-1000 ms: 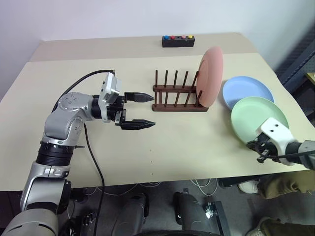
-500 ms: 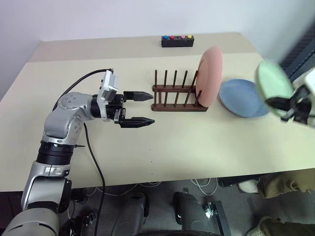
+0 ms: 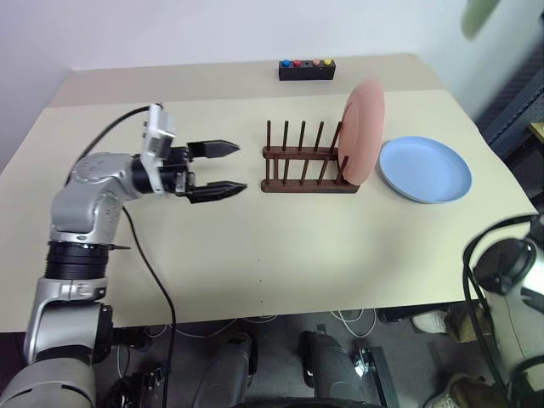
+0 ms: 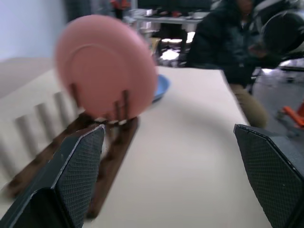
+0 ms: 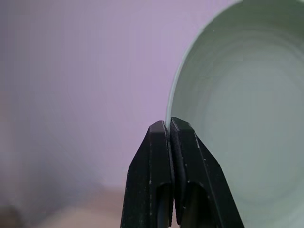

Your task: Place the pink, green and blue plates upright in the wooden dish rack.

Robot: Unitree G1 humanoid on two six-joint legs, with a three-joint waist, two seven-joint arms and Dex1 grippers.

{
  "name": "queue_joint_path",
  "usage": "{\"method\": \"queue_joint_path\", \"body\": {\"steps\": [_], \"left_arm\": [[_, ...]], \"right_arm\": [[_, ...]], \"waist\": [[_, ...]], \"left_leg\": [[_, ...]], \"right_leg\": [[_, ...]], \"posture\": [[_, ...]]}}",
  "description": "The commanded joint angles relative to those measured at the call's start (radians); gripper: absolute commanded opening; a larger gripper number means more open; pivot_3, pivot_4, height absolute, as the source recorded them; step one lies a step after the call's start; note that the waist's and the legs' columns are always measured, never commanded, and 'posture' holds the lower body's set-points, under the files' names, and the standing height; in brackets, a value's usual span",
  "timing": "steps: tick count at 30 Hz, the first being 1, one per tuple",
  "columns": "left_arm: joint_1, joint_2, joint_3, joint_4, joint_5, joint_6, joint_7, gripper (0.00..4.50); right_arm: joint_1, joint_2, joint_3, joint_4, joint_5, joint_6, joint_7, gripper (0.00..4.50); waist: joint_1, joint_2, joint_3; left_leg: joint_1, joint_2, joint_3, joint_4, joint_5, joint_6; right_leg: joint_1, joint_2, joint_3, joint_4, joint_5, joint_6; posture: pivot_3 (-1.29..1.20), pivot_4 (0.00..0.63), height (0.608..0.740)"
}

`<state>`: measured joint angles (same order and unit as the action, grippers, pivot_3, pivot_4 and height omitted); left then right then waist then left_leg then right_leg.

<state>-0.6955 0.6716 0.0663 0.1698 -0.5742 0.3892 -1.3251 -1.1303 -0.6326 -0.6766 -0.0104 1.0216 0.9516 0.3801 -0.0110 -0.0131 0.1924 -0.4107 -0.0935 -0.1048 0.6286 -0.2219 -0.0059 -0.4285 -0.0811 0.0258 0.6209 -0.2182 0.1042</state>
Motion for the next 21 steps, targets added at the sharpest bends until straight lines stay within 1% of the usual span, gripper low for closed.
{"method": "queue_joint_path", "body": {"steps": [1,3,5,8,10,13,17,21], "left_arm": [[-0.009,0.016,0.029,0.006,0.017,-0.037,0.003,4.5],[-0.005,0.02,0.04,0.022,0.028,-0.058,0.014,4.5],[-0.004,0.026,0.049,0.045,0.038,-0.073,0.021,4.5],[-0.006,0.035,0.072,0.099,0.076,-0.143,0.059,4.5],[-0.001,0.033,0.088,0.1,0.081,-0.161,0.088,4.5],[0.029,0.018,0.1,0.063,0.084,-0.188,0.119,4.5],[0.038,0.001,0.124,0.042,0.075,-0.203,0.174,4.5],[0.052,0.004,0.122,0.017,0.065,-0.186,0.178,4.5]], "right_arm": [[0.007,0.037,0.037,-0.051,0.097,0.009,0.002,0.01],[0.037,0.05,0.085,-0.073,0.098,-0.003,0.025,0.01],[0.037,0.08,0.089,-0.062,0.152,-0.009,0.013,0.01],[0.058,0.146,0.131,-0.063,0.21,-0.002,0.002,0.01],[0.083,0.189,0.162,-0.068,0.232,-0.004,0.005,0.01],[0.09,0.244,0.164,-0.027,0.264,-0.031,-0.018,0.01],[0.124,0.273,0.182,-0.028,0.29,-0.031,-0.022,0.01],[0.165,0.274,0.204,-0.023,0.28,-0.042,-0.019,0.01]], "waist": [[0.0,0.0,0.0],[0.0,0.0,0.0],[-0.003,0.0,0.0],[-0.008,0.0,0.0],[-0.009,0.0,0.0],[-0.009,0.0,0.0],[0.0,0.0,0.0],[-0.003,0.0,0.0]], "left_leg": [[0.0,0.0,0.0,0.001,0.0,0.0],[0.0,-0.001,0.0,0.002,0.0,0.0],[0.0,-0.001,0.0,0.002,0.0,0.0],[0.0,-0.001,0.0,0.001,0.0,0.0],[0.0,-0.001,0.001,0.001,0.0,0.0],[0.0,0.0,0.001,0.001,0.0,0.0],[0.0,-0.001,0.001,0.002,0.0,0.0],[-0.001,-0.001,0.001,0.002,0.0,0.0]], "right_leg": [[0.0,0.0,0.0,0.0,0.0,0.0],[0.0,-0.001,0.0,0.001,0.0,0.0],[0.0,-0.001,0.0,0.002,0.0,0.0],[-0.002,0.0,0.001,0.005,0.0,0.0],[-0.004,0.0,0.001,0.007,0.0,0.0],[-0.004,0.0,0.002,0.008,0.0,0.0],[-0.004,0.0,0.001,0.008,0.0,0.0],[-0.004,0.0,0.001,0.008,0.0,0.0]], "posture": [[0.0,0.15,0.74],[0.0,0.15,0.74],[0.0,0.15,0.74],[0.0,0.15,0.74],[0.0,0.15,0.74],[0.0,0.15,0.74],[0.0,0.15,0.74],[0.0,0.15,0.74]]}}
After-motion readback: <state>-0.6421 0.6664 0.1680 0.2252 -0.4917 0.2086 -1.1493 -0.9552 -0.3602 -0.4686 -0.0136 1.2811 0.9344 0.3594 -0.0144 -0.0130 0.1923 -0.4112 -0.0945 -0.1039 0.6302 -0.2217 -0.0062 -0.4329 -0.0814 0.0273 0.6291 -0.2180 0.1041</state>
